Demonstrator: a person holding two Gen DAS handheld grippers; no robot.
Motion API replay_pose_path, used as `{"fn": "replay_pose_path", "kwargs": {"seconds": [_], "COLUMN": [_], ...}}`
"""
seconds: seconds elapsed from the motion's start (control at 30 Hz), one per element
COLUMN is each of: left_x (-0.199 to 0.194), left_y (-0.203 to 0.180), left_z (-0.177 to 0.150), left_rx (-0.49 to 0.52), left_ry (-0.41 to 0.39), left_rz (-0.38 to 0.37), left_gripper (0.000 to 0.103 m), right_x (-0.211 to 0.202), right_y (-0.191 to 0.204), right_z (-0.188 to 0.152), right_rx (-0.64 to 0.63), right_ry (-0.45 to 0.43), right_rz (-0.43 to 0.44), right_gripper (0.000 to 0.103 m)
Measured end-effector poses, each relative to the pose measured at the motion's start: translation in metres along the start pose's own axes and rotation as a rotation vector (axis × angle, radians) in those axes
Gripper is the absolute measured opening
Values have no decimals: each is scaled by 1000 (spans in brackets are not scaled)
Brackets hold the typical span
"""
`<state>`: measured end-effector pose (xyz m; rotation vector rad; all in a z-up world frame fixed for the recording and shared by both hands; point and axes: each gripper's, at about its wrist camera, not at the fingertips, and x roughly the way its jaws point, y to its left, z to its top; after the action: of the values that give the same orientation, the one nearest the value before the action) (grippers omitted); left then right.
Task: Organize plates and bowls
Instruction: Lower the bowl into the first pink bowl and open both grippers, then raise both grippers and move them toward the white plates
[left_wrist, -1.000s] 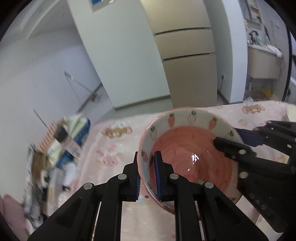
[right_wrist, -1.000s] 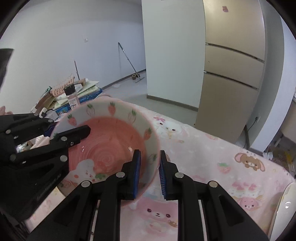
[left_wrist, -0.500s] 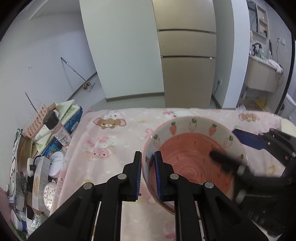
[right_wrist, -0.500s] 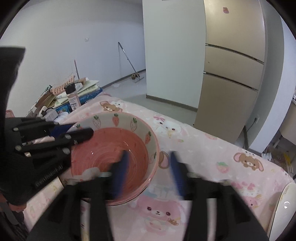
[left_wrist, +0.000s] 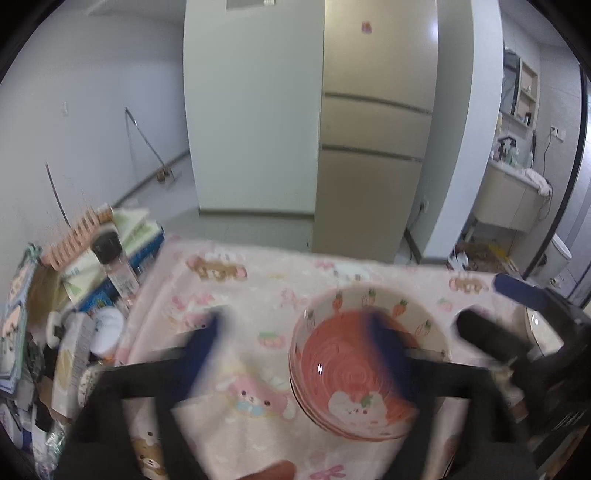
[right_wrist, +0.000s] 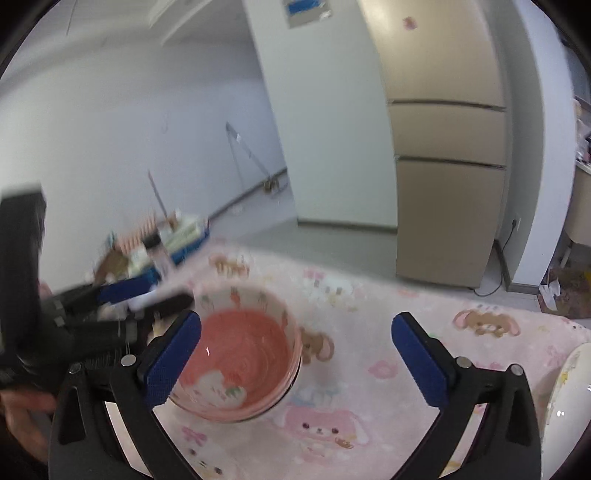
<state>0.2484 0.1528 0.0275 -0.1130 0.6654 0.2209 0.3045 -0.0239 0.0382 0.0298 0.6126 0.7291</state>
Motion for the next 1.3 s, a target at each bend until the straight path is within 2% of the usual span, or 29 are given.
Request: {"fn": "replay_pose_path", "kwargs": {"seconds": [0.1, 0.2, 0.4, 0.57, 0.87, 1.1, 1.3], "left_x": [-19, -39, -76, -112, -160, -187, -209], "left_y": [-4, -9, -22, -32, -44, -57, -87], "left_z": [8, 15, 27, 34, 39, 40, 35], "left_rx": [-2, 2, 22, 27, 35, 46, 97], "left_ry": [-53, -99, -176, -237, -314, -354, -383], "left_rz": [-46, -80, -88, -131, -207, -254, -316], "left_gripper": [103, 103, 103, 103, 103, 103, 103], "right_x": [-24, -45, -75, -100, -160, -203, -249], "right_y": [-5, -9, -6, 4, 29, 19, 1], "right_z": [11, 19, 34, 45, 56, 48, 31], "right_rx": [1, 3, -41, -57, -120, -158, -138], "right_ry": [-73, -120, -151, -168, -276, -299, -330], "right_rz": [-20, -43, -101, -100, -133, -220, -271], "right_gripper": [103, 103, 103, 103, 103, 103, 103]}}
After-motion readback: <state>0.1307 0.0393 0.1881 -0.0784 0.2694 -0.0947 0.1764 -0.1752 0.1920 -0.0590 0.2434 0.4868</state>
